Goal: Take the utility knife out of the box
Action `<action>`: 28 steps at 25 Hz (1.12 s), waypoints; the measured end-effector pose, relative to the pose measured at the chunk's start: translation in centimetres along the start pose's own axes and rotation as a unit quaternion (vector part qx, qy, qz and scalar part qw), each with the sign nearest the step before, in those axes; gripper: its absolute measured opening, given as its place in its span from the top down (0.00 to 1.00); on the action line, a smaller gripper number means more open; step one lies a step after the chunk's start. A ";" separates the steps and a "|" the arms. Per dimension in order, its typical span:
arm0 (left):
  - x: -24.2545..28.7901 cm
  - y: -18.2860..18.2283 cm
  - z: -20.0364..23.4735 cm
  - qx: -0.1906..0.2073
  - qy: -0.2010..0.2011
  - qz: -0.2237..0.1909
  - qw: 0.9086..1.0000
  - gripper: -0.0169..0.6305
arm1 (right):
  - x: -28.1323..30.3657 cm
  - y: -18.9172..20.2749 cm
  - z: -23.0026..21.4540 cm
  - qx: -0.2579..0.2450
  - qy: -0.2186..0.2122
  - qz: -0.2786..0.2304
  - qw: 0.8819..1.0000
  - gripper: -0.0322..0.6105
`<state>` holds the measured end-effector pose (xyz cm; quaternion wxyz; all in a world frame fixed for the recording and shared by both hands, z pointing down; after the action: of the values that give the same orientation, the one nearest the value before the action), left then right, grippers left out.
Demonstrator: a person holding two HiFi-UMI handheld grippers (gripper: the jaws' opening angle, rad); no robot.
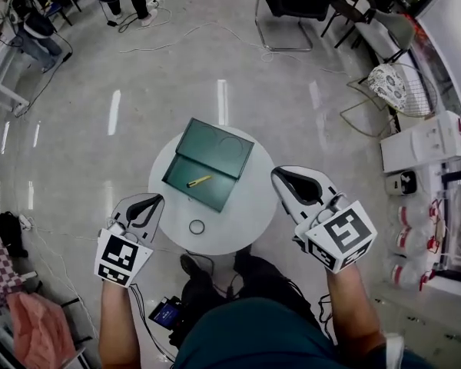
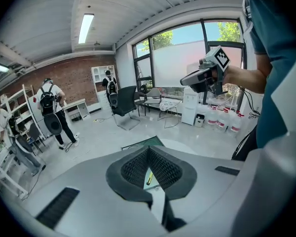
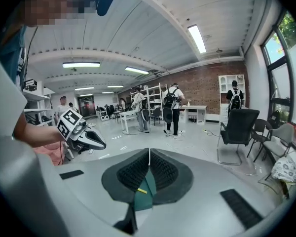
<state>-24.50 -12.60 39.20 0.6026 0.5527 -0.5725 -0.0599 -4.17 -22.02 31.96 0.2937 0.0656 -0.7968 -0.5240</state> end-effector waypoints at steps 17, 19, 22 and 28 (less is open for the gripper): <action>16.2 8.2 -3.3 0.022 0.103 0.079 0.991 0.94 | -1.6 9.7 -6.7 0.041 0.066 0.048 0.996 0.89; 17.6 9.3 -3.4 0.023 0.109 0.090 0.990 0.94 | -1.4 10.6 -7.0 0.046 0.067 0.052 0.995 0.89; 19.6 11.0 -3.5 0.022 0.118 0.107 0.987 0.94 | -1.3 11.9 -7.5 0.052 0.070 0.057 0.995 0.89; 23.0 14.4 -4.2 0.026 0.140 0.141 0.980 0.94 | -1.0 14.3 -8.5 0.066 0.073 0.068 0.993 0.89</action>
<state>-21.63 -20.76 65.25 0.6647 0.4846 -0.5562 0.1181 4.07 -22.04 46.46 0.3812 0.0686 -0.8085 -0.4431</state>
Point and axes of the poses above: the fingertips, and each gripper's own axes: x forward along the fingers, z to its left, y out of its underside, the point moved 1 cm from there along -x, backward along the fingers, and after that the axes turned 11 degrees about x, right-handed, at the moved point
